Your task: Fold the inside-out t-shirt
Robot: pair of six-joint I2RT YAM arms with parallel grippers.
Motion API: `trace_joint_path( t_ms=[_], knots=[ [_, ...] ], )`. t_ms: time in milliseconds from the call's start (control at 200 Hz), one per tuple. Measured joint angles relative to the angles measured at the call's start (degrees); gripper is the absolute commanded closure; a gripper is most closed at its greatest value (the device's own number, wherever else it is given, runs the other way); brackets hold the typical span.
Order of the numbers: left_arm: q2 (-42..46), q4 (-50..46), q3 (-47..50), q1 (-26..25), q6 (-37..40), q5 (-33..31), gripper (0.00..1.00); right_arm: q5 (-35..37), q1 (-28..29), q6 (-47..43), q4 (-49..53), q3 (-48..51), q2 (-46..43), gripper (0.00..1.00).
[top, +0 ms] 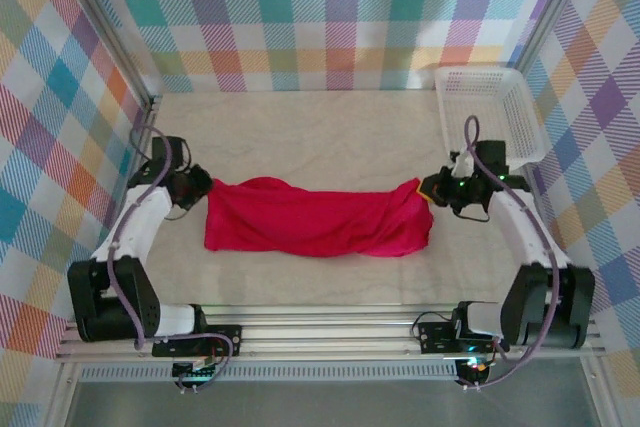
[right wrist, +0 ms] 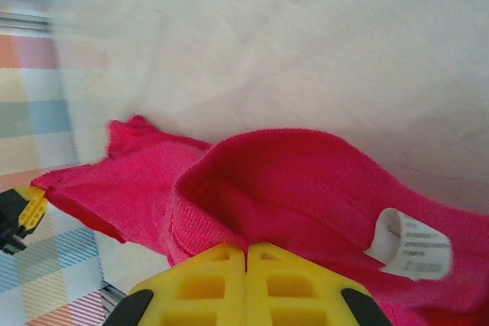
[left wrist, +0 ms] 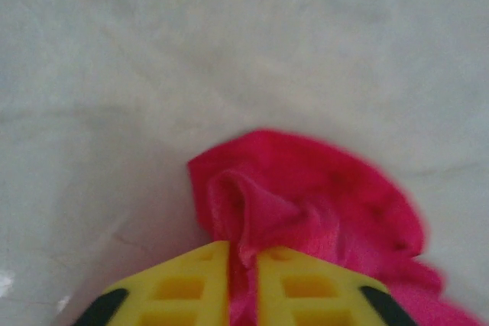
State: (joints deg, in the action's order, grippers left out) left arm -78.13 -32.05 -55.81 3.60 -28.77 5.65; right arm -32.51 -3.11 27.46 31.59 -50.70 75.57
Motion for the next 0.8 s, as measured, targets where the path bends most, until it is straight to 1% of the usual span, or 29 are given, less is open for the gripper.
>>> trace_joint_path(
  t_ms=[65, 120, 155, 195, 230, 245, 260, 280, 330, 440, 520, 575, 680, 800],
  knots=[
    [-0.7, -1.0, 0.4, -1.7, 0.4, -3.0, 0.68, 0.1, -0.1, 0.2, -1.4, 2.7, 2.6, 1.00],
    [-0.2, -1.5, 0.2, -3.8, 1.5, -6.9, 0.62, 0.1, -0.2, 0.2, -2.3, 4.4, 2.9, 1.00],
    [0.3, -1.9, -0.3, -5.4, 2.6, -9.2, 0.59, -0.2, -0.2, 0.2, -2.7, 5.1, 2.6, 0.98],
    [1.1, -2.3, -1.3, -8.2, 4.0, -11.6, 0.57, -0.8, -0.3, 0.2, -3.6, 5.9, 2.1, 0.97],
    [1.8, -2.3, -2.5, -11.5, 5.7, -13.0, 0.53, -1.5, -0.3, 0.2, -4.3, 6.4, 1.4, 0.96],
    [2.1, -2.3, -3.1, -12.9, 6.9, -12.8, 0.49, -1.9, -0.3, 0.2, -4.7, 6.7, 1.0, 0.95],
    [2.3, -2.1, -3.8, -14.4, 7.4, -13.0, 0.44, -2.2, -0.3, 0.2, -5.0, 6.8, 0.8, 0.95],
    [2.5, -1.7, -4.5, -16.3, 9.1, -12.4, 0.41, -2.6, -0.3, 0.2, -5.3, 7.0, 0.4, 0.94],
    [2.9, 0.3, -6.2, -21.4, 11.4, -10.4, 0.41, -3.3, -0.3, 0.2, -5.8, 7.1, -0.2, 0.94],
    [1.9, 5.9, -7.7, -32.0, 16.9, -1.6, 0.40, -3.6, -0.3, 0.1, -6.4, 7.1, -0.4, 0.94],
    [-1.6, 10.0, -7.8, -40.0, 21.4, 3.6, 0.40, -3.6, -0.3, 0.0, -6.5, 7.1, -0.4, 0.95],
    [-5.0, 11.9, -8.0, -44.6, 24.9, 5.1, 0.39, -3.6, -0.3, 0.0, -6.6, 7.1, -0.4, 0.95],
    [-11.9, 13.3, -8.7, -50.8, 30.4, 5.9, 0.38, -3.6, -0.3, 0.0, -6.6, 7.1, -0.4, 0.95],
    [-18.3, 13.7, -10.9, -54.2, 33.7, 5.6, 0.36, -3.6, -0.3, -0.1, -6.5, 7.1, -0.4, 0.95]
  ],
)
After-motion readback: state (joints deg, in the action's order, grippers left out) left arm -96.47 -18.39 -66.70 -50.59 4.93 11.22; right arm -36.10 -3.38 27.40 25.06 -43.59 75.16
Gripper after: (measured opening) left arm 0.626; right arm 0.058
